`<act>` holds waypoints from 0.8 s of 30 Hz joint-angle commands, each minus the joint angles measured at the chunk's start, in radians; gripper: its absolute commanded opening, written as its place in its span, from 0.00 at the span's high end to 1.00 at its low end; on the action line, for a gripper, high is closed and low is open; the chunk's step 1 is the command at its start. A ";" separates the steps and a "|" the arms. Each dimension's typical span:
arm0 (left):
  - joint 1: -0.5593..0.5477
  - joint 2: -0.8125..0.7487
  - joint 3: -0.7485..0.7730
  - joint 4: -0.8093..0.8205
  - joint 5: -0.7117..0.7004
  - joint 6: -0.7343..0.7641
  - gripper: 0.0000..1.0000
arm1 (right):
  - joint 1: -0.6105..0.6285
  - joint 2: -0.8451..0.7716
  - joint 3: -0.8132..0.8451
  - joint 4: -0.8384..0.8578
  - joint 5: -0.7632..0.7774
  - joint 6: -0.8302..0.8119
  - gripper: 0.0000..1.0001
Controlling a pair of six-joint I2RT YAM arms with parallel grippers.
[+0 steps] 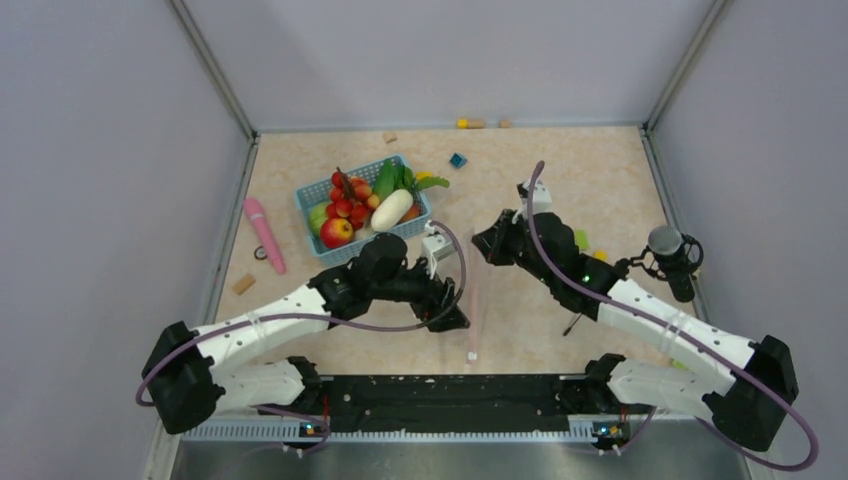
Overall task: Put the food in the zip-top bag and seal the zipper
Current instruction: Open the zipper of the food storage bag.
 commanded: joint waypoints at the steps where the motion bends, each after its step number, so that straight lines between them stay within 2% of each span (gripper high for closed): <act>1: 0.000 -0.096 0.076 0.028 -0.198 -0.051 0.07 | 0.000 -0.019 0.153 -0.101 -0.022 -0.118 1.00; 5: 0.000 -0.119 0.139 0.037 -0.440 -0.115 0.04 | 0.038 -0.001 0.267 -0.185 0.044 -0.183 1.00; 8: -0.001 -0.107 0.199 0.009 -0.553 -0.142 0.03 | 0.061 0.019 0.332 -0.227 0.092 -0.208 1.00; 12: 0.000 -0.082 0.254 0.008 -0.560 -0.160 0.03 | 0.097 0.060 0.395 -0.261 0.174 -0.237 1.00; 16: 0.000 -0.056 0.295 -0.012 -0.635 -0.168 0.02 | 0.131 0.090 0.424 -0.265 0.222 -0.261 1.00; 24: -0.001 -0.041 0.313 -0.051 -0.746 -0.152 0.07 | 0.143 0.081 0.422 -0.255 0.238 -0.269 1.00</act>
